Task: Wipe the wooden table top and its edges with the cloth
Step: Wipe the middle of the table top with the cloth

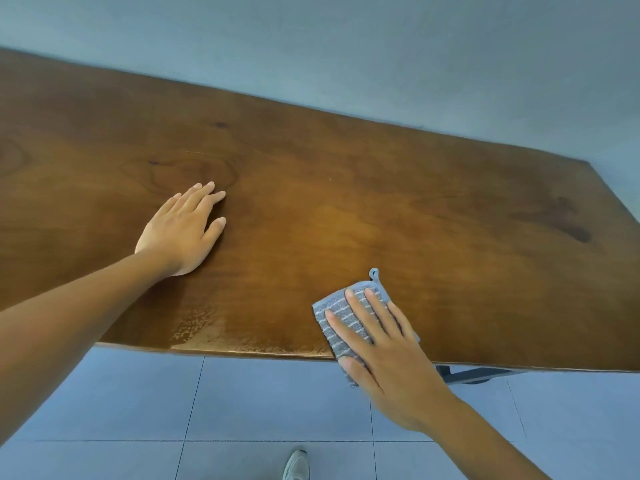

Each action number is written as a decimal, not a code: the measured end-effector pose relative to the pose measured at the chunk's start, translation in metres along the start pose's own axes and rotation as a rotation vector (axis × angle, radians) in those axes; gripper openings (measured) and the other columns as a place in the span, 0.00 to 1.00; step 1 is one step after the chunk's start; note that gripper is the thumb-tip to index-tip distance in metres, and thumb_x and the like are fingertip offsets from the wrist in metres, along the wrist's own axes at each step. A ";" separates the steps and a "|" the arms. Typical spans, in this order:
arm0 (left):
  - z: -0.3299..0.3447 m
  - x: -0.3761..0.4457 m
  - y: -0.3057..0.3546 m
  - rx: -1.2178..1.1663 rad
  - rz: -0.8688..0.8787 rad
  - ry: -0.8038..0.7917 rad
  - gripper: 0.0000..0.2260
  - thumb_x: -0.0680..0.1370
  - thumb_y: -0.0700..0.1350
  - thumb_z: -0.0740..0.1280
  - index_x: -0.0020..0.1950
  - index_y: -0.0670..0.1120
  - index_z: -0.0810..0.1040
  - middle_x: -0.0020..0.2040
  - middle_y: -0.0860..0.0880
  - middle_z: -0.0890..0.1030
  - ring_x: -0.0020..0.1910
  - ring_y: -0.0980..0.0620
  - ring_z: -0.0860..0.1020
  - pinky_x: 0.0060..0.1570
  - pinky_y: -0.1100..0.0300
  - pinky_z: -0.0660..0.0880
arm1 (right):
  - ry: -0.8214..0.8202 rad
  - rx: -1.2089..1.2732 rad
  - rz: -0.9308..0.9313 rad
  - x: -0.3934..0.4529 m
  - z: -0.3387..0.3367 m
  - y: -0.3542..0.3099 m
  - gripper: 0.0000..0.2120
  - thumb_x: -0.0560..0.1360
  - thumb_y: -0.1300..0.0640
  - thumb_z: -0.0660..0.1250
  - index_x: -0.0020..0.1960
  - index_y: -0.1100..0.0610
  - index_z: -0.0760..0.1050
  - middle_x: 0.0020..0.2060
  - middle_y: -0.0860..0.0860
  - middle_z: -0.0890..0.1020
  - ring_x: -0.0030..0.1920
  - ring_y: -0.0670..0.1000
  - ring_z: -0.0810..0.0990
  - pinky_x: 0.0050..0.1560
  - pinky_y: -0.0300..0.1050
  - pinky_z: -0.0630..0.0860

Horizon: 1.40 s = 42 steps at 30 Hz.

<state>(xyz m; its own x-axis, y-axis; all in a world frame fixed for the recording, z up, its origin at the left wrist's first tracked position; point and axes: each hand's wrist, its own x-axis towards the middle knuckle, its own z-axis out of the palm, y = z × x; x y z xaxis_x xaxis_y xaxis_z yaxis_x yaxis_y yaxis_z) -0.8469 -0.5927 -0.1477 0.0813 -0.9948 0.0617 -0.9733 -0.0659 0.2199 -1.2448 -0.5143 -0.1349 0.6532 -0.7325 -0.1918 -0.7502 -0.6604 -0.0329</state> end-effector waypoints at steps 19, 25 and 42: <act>0.001 0.001 -0.001 0.003 -0.019 0.001 0.26 0.84 0.61 0.48 0.82 0.55 0.57 0.83 0.55 0.55 0.82 0.56 0.49 0.81 0.51 0.50 | -0.076 0.193 0.355 0.190 -0.049 0.093 0.28 0.84 0.37 0.36 0.81 0.39 0.33 0.81 0.51 0.33 0.80 0.57 0.30 0.78 0.60 0.33; 0.000 0.000 0.001 0.010 -0.014 -0.003 0.25 0.85 0.59 0.49 0.82 0.55 0.58 0.83 0.55 0.55 0.82 0.56 0.49 0.81 0.51 0.51 | -0.101 0.053 -0.121 0.110 -0.035 0.061 0.27 0.82 0.35 0.35 0.79 0.36 0.29 0.79 0.47 0.28 0.77 0.52 0.23 0.78 0.58 0.31; -0.003 0.005 0.014 -0.013 -0.092 0.037 0.23 0.84 0.58 0.53 0.77 0.52 0.67 0.80 0.52 0.64 0.81 0.50 0.59 0.79 0.51 0.57 | -0.075 0.141 0.265 0.283 -0.075 0.155 0.27 0.83 0.36 0.39 0.81 0.36 0.39 0.82 0.48 0.38 0.81 0.54 0.34 0.79 0.58 0.36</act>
<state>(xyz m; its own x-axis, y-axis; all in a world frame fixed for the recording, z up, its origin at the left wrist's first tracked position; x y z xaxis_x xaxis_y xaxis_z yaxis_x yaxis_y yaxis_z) -0.8596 -0.5985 -0.1414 0.1782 -0.9810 0.0766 -0.9584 -0.1554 0.2393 -1.1686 -0.8361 -0.1202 0.4276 -0.8585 -0.2831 -0.9036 -0.4148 -0.1069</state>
